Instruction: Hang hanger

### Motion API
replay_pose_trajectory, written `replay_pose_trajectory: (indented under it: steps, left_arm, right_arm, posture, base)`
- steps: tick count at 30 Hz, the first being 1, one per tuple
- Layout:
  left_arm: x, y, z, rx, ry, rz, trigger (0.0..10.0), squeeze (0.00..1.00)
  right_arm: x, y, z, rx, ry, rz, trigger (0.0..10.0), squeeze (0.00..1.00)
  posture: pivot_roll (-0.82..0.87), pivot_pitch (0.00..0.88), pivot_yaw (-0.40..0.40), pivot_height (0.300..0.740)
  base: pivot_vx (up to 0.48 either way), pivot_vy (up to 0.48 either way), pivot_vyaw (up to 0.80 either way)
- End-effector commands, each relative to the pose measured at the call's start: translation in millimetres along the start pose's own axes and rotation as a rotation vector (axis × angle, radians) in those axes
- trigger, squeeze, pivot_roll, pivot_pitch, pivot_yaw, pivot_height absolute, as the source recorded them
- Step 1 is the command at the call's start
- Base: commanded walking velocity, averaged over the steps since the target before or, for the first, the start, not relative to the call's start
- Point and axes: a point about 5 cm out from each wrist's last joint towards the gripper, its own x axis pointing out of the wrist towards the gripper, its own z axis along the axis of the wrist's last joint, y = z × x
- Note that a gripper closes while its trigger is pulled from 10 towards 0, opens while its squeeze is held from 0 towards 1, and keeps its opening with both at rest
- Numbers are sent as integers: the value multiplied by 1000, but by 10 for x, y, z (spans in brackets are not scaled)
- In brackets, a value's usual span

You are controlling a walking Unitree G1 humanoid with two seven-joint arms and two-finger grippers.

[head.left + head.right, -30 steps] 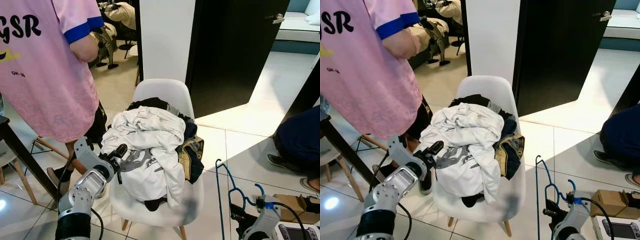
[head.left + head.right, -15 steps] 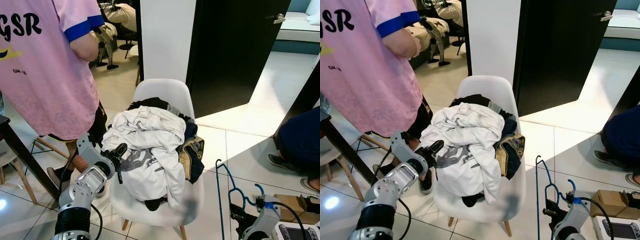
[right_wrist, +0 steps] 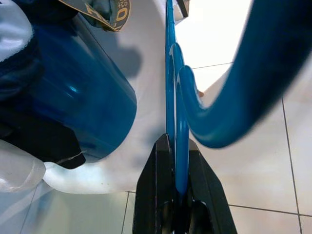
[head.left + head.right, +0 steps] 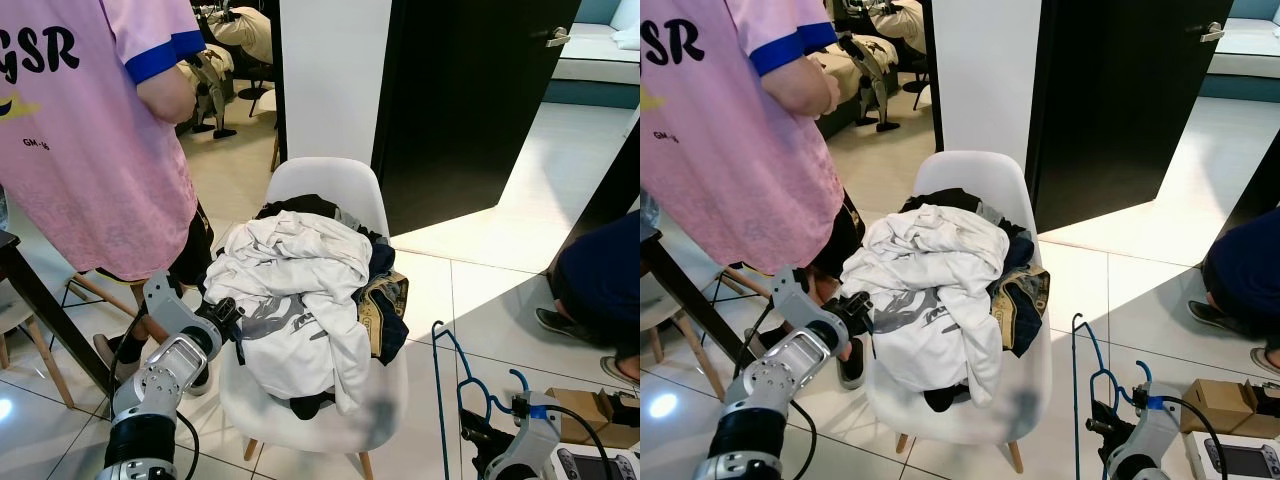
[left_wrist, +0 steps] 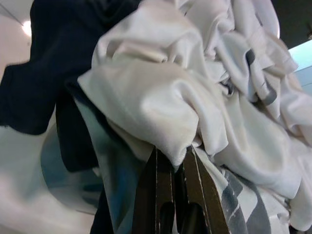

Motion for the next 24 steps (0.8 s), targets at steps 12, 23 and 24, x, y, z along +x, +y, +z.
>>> replay_pose_trajectory:
  steps: [12,23,24]
  left_arm:
    - [-85,-861,815,388,-292,-287,1412,0]
    - [-308,-1506,1224,610,-486,-425,2196,0]
    - [-337,-1541,1281,623,-513,-425,2039,0]
  right_arm:
    - [6,-9,-7,14,-8,-7,10000,0]
    - [13,-5,-2,15,-11,-9,10000,0]
    - [14,-7,-2,16,-11,-9,10000,0]
  posture:
    - [-46,0,29,740]
    - [-47,0,30,740]
    - [-47,0,30,740]
  base:
    - [0,0,0]
    - [0,0,0]
    - [0,0,0]
